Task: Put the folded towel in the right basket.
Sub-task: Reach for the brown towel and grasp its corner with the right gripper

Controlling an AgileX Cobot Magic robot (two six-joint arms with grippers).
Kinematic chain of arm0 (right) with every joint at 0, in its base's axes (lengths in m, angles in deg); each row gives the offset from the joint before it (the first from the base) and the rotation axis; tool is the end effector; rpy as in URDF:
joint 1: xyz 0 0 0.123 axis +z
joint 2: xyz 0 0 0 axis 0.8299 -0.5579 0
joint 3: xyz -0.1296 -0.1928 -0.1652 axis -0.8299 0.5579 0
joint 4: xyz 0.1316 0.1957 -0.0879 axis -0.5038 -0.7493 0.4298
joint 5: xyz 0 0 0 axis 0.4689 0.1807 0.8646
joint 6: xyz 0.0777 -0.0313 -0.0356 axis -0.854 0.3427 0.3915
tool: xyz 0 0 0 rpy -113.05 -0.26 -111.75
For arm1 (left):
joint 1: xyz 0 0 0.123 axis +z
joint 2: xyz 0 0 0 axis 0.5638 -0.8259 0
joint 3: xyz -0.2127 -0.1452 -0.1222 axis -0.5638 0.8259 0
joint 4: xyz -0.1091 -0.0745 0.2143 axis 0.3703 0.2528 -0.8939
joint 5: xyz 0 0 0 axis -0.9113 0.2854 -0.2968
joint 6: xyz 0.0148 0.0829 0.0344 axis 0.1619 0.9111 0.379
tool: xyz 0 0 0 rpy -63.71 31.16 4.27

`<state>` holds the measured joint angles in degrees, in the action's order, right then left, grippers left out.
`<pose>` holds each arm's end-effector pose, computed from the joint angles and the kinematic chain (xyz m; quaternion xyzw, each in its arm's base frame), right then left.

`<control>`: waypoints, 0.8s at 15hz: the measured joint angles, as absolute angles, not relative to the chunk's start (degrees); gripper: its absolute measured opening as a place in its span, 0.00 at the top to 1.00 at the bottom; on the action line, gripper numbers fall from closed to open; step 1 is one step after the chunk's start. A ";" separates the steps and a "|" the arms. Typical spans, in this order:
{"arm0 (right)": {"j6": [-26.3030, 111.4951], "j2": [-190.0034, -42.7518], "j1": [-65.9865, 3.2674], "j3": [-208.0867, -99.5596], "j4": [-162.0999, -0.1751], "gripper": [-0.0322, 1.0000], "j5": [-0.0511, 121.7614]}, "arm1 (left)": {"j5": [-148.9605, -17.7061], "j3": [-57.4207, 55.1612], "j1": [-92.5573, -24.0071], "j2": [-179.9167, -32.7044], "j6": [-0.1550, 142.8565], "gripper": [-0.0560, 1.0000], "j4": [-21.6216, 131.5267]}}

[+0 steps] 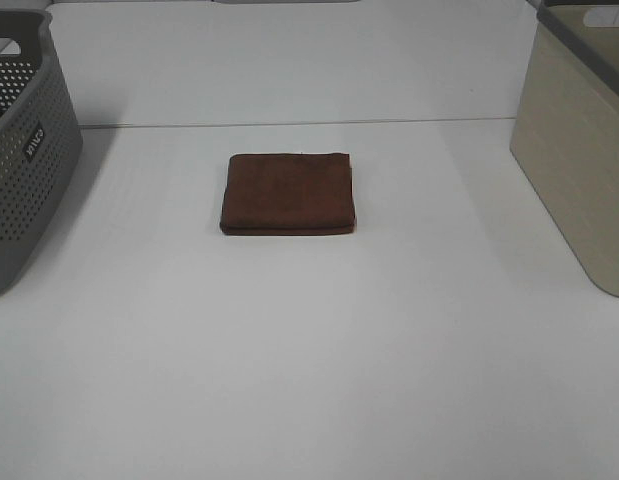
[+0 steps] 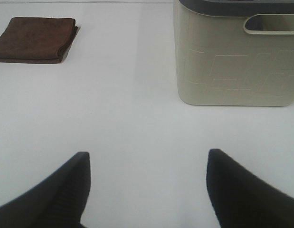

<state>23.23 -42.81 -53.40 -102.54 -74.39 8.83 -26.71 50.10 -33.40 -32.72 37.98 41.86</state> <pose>-0.0069 0.0012 0.2778 -0.0464 0.8509 0.0063 0.5232 -0.0054 -0.0007 0.2763 -0.0016 0.8512 0.0038 0.5248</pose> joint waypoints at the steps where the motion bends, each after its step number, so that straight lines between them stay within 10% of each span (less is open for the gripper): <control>1: 23.23 -42.81 -53.40 -102.54 -74.39 0.33 8.83 | -26.71 50.10 -33.40 -32.72 37.98 0.02 41.86; 12: 23.23 -42.81 -53.40 -102.54 -74.39 0.33 8.83 | -26.71 50.10 -33.40 -32.72 37.98 0.02 41.86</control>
